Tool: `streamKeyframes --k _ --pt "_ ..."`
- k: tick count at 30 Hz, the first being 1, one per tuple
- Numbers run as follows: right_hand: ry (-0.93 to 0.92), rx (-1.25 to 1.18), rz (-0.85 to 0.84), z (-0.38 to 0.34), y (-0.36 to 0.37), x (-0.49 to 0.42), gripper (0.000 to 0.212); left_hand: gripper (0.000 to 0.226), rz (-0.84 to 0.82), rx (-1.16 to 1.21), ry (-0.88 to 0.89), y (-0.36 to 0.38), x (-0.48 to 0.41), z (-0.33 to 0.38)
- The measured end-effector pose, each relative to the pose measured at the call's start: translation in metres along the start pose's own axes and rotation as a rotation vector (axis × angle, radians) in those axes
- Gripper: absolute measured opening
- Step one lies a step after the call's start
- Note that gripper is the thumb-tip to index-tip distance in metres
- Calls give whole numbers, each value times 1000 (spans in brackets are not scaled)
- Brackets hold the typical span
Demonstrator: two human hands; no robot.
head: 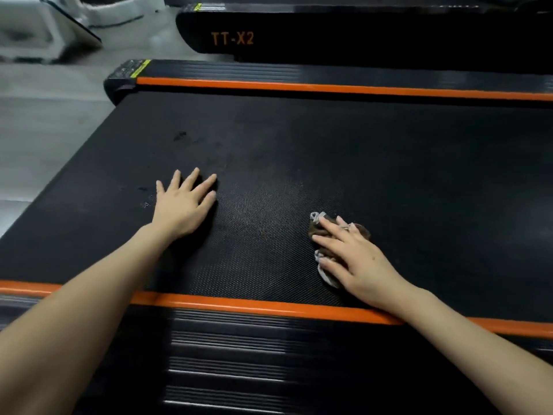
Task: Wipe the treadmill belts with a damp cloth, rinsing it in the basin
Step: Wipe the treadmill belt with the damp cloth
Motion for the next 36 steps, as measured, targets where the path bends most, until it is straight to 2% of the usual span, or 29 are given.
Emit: streamKeyframes --k 6,8,11,13,15,18,20,24,26,30,32,36 --pt "17 -140 107 -13 -7 -1 34 50 15 -75 -17 -9 5 -27" --pt "40 -128 93 -26 5 -14 37 51 7 -80 -40 -8 1 -41" --pt "29 -90 26 -59 42 -55 53 51 -16 -79 -26 -5 -6 -56" --pt "-66 -68 6 -97 64 -87 52 53 11 -83 45 -6 -11 -60" --pt "-218 -31 -83 -137 89 -107 46 55 66 -64 101 -12 -20 -66" --pt "-323 57 -111 -144 96 -118 43 58 91 -58 102 -17 -40 -86" --pt "-227 144 -44 -118 87 -134 45 60 78 -51 77 -15 -51 -102" --pt "400 61 189 -44 57 -176 40 61 25 -22 70 -5 -51 -109" --pt "544 50 246 -53 62 -172 38 61 16 -13 80 -5 -50 -107" --pt "300 117 114 -146 105 -153 48 61 6 22 105 -7 -51 -107" --pt "248 178 47 -150 111 -153 46 60 1 33 122 -8 -48 -108" --pt "172 186 76 -132 105 -175 38 64 32 42 135 -6 -49 -108"
Point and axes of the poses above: each hand's wrist, its own x-axis away from the middle knuckle, its own y-axis out of the palm, z = x × y, the point moved 9 cm from there along -x, towards the middle knuckle, and after that the axes turned 10 degrees about -y, right-handed, at the moved point
